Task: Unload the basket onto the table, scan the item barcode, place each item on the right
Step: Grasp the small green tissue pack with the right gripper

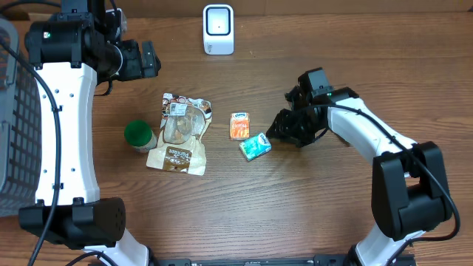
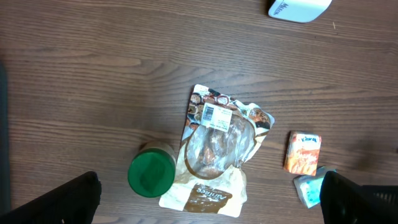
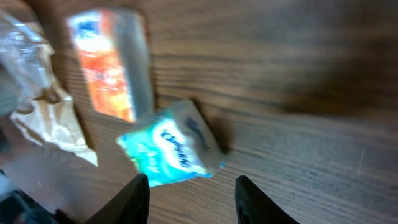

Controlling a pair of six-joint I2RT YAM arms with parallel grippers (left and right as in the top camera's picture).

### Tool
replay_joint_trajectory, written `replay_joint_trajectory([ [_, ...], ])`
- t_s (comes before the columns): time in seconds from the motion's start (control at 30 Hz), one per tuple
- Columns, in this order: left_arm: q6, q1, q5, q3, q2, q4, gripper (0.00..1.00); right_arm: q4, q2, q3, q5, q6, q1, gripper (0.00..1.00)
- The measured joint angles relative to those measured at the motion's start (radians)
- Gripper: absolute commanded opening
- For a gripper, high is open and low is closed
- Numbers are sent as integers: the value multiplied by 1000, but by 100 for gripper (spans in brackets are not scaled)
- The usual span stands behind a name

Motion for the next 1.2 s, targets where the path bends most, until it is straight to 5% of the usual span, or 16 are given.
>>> replay_joint_trajectory([
  [0.3,0,0,0,0,0,0,99,186,3,-37,0,43,0,45],
  [0.63,0,0,0,0,0,0,100,356,3,-37,79,122,47,24],
  [0.87,0,0,0,0,0,0,99,356,3,-37,198,229,177,5],
  [1.2,0,0,0,0,0,0,100,191,3,-37,303,301,199,4],
])
